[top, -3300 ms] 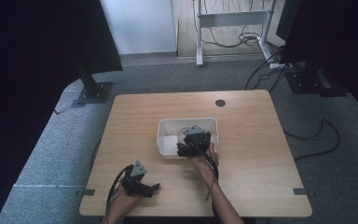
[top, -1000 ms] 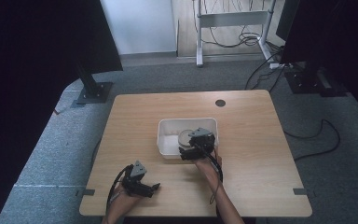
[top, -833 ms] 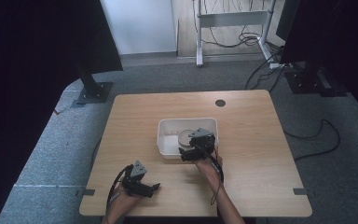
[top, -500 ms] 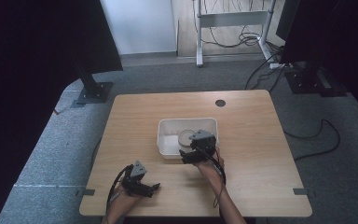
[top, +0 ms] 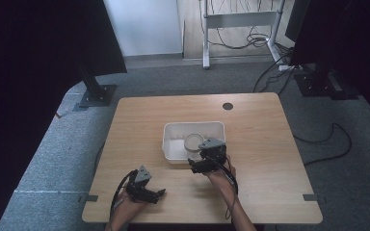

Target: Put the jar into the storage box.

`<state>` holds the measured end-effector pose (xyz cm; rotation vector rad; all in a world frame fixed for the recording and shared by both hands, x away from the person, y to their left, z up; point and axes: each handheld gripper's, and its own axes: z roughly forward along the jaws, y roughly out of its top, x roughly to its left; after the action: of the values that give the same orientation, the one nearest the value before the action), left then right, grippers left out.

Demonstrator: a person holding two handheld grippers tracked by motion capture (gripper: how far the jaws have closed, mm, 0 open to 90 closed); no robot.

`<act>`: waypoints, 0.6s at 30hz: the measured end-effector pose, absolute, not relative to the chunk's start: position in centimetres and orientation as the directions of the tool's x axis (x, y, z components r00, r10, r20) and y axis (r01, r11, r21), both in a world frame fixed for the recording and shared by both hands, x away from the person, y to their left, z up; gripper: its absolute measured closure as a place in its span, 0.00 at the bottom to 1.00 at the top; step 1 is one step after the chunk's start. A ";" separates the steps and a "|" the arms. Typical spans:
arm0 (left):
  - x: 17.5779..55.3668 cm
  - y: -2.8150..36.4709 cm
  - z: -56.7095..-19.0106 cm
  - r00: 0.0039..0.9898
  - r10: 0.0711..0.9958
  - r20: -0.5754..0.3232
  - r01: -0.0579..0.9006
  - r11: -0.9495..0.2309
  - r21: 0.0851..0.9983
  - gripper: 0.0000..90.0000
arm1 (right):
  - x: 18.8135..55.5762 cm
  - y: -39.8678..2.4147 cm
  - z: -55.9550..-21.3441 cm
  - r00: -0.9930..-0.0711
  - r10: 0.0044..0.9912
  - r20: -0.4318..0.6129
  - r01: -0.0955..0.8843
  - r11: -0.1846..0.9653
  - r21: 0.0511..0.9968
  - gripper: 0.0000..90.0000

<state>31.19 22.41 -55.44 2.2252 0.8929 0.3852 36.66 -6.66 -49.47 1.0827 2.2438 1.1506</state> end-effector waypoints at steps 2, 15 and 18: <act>31.2 22.4 -55.4 0.718 0.696 0.015 0.488 -0.519 0.702 0.00 | 36.5 -6.8 -49.5 -0.626 0.780 -0.003 0.455 0.369 0.810 0.01; 31.2 22.4 -55.4 0.718 0.696 0.014 0.489 -0.517 0.703 0.00 | 35.4 -7.8 -49.5 -0.633 0.774 -0.010 0.445 0.374 0.814 0.01; 31.2 22.4 -55.4 0.717 0.697 0.013 0.489 -0.517 0.703 0.00 | 35.2 -8.1 -49.6 -0.631 0.776 -0.007 0.447 0.370 0.815 0.01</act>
<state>31.18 22.40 -55.45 2.2226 0.8946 0.3845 35.21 -8.11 -49.57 1.0640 2.2460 1.1534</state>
